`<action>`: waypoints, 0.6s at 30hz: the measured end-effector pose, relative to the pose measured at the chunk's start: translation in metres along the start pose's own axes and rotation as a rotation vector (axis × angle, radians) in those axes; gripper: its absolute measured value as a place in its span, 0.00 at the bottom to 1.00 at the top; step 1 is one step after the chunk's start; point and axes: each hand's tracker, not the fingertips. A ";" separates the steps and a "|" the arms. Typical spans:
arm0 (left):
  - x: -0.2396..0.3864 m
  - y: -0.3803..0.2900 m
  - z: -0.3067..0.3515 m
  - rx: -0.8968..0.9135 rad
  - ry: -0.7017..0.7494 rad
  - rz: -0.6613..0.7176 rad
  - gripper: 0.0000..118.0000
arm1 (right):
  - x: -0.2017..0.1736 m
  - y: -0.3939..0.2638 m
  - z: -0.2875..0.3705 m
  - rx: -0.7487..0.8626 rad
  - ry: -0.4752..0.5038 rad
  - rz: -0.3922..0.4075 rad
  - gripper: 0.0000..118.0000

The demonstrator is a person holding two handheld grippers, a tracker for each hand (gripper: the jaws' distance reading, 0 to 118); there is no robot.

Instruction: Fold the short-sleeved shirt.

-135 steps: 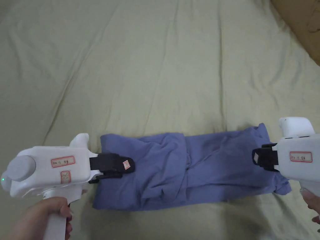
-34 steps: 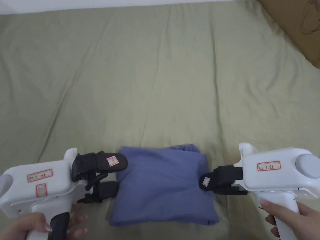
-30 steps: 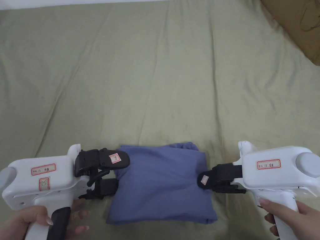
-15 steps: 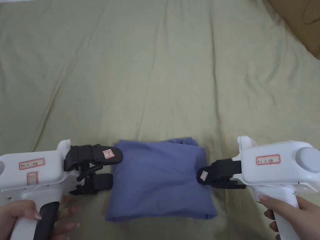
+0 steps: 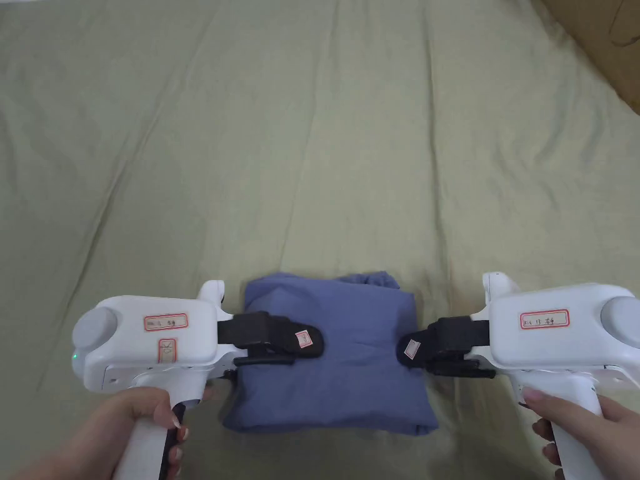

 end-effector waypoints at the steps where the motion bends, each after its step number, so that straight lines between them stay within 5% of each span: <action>1: 0.008 -0.001 -0.001 0.019 -0.045 0.011 0.27 | -0.002 0.000 0.000 0.004 -0.015 0.003 0.00; 3: 0.020 -0.003 -0.004 0.019 0.083 -0.097 0.27 | -0.008 0.000 0.000 -0.001 -0.039 0.027 0.00; 8: 0.051 -0.014 0.013 0.050 0.096 -0.145 0.27 | -0.052 -0.007 0.014 0.044 -0.181 0.062 0.00; 13: 0.061 -0.021 0.077 0.125 0.149 -0.208 0.27 | -0.146 -0.031 0.018 0.177 -0.303 0.298 0.00; 18: 0.030 -0.020 0.186 0.215 0.297 -0.191 0.27 | -0.226 -0.051 -0.028 0.304 -0.401 0.389 0.00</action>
